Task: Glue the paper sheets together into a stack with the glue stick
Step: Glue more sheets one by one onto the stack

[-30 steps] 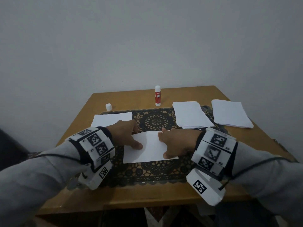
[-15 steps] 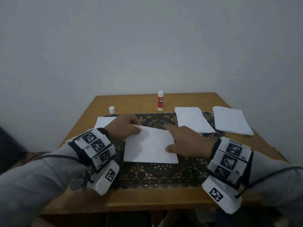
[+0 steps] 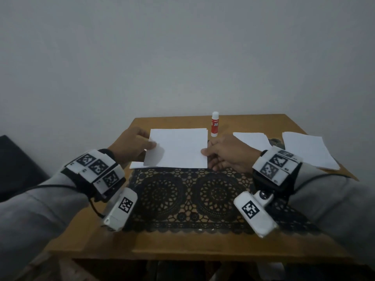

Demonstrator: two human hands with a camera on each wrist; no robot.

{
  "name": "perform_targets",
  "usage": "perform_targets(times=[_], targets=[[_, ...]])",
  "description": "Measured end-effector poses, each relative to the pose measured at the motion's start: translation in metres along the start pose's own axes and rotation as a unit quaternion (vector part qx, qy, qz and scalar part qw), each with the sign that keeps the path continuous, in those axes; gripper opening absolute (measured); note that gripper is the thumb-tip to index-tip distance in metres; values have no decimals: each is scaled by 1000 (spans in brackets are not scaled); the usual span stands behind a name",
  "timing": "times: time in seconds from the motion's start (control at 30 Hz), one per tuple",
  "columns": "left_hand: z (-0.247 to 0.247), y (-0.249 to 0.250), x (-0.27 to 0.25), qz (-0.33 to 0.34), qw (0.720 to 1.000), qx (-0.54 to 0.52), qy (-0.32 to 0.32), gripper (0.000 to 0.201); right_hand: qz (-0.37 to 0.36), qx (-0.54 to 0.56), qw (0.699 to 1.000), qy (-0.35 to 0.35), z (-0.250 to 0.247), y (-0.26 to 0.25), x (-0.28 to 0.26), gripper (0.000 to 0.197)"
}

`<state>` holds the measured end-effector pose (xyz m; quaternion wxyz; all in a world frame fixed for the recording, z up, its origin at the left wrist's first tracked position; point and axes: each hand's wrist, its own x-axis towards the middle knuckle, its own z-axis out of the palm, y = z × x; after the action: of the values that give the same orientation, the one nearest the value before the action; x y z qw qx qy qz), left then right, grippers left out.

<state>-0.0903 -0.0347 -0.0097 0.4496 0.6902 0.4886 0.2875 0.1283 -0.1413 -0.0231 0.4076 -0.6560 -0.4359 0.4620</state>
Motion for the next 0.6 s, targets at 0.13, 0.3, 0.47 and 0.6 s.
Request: perform_targets(times=[0.13,0.3,0.47,0.6], targets=[[-14,-20,20,-31,998,34,40,40,7,-19,1000,12,14,-9,29,11],[-29,-32,37,24,982,179,51,12,22,-101,995,15,34,-19,65,13],[-34,-46,50,24,964,265,8,12,34,-229,973,0,46,-22,88,18],[-34,-51,55,35,946,323,-9,17,27,-277,961,0,49,-20,95,17]])
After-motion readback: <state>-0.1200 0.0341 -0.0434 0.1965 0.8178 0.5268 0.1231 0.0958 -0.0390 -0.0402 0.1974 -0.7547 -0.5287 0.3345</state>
